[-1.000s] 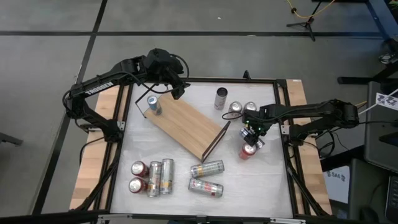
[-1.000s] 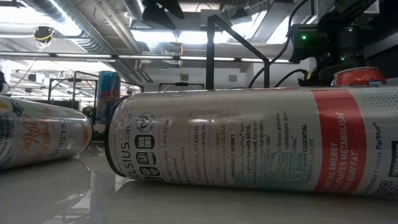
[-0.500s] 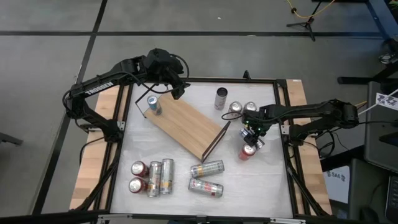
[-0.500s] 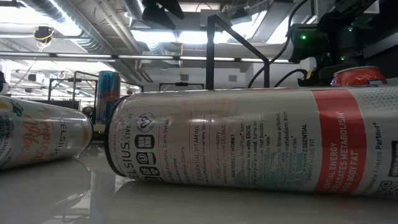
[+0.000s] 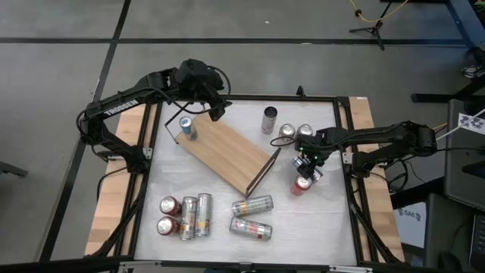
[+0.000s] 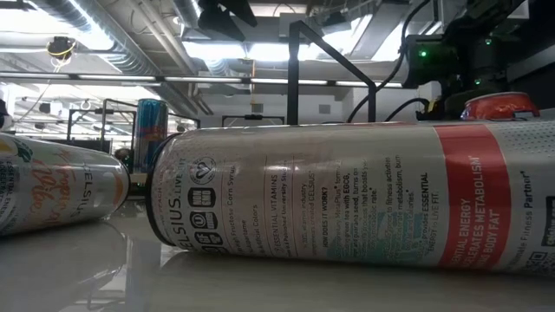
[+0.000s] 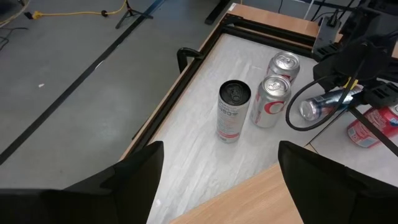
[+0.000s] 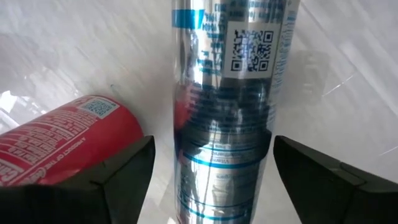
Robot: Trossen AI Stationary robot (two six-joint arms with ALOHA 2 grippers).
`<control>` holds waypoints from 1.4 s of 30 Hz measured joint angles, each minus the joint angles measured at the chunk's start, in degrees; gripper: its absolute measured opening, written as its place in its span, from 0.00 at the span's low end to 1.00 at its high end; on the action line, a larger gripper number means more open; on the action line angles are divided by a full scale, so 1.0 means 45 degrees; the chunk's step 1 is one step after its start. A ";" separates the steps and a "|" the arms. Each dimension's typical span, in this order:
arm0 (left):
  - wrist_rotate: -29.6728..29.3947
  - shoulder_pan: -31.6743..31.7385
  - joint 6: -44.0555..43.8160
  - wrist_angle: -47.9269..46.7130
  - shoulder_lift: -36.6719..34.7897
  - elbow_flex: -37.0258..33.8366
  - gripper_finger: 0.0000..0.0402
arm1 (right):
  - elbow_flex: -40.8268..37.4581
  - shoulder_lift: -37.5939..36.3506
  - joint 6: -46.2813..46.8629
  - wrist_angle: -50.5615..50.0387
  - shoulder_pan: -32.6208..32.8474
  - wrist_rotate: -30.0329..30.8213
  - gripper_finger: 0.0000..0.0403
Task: Place canned beverage on shelf
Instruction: Put the blue soda can aligned with the blue soda can on the shelf
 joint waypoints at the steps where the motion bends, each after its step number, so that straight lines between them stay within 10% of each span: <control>1: 0.0000 0.0000 0.0000 0.0000 0.0000 0.0000 0.77 | 0.0000 0.0000 0.0143 0.0002 0.0000 0.0000 0.80; 31: 0.0000 0.0000 -0.0005 -0.0002 0.0000 0.0003 0.77 | 0.0024 -0.0139 0.2043 0.0534 0.0000 0.0798 0.80; 42: 0.0000 0.0000 -0.0010 0.0004 0.0000 0.0000 0.77 | 0.0019 -0.2499 0.2096 -0.1138 0.0019 0.1730 0.80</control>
